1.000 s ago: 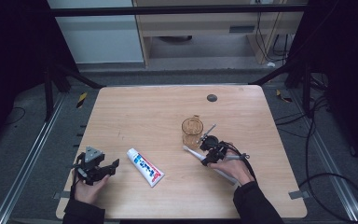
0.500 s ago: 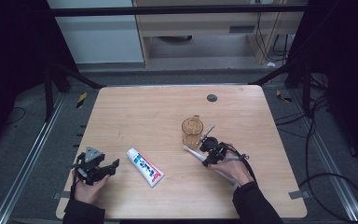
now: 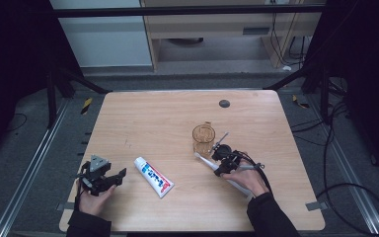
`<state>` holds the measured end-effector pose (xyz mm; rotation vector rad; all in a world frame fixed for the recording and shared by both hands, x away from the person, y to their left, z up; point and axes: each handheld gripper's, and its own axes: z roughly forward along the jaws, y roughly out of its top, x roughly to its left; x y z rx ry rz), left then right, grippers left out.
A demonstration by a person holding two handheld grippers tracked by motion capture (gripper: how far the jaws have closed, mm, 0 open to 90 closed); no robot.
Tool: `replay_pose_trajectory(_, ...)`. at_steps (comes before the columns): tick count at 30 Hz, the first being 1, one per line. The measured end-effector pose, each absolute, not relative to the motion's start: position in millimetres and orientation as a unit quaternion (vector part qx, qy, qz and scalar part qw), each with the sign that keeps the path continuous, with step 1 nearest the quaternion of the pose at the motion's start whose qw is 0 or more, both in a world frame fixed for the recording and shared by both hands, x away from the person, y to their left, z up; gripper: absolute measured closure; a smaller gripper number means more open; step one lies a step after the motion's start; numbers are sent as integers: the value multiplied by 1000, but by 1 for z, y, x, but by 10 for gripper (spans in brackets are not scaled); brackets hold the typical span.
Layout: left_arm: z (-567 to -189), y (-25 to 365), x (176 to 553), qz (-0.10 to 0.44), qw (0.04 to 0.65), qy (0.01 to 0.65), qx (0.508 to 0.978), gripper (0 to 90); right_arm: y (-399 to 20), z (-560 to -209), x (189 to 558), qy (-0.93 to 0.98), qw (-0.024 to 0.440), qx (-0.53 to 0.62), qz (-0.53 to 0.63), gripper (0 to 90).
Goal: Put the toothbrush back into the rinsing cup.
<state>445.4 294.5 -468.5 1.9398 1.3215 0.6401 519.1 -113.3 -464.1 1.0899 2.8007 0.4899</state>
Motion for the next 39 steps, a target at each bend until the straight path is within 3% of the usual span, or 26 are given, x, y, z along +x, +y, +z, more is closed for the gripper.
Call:
replay_pose_trajectory(21, -468, 293, 445, 247, 347, 509, 748, 342, -127, -425, 501, 900, 69, 357, 241, 675)
replay_pose_trajectory(39, -469, 293, 445, 248, 348, 509, 747, 341, -152, -389, 490, 835, 131, 383, 373, 675)
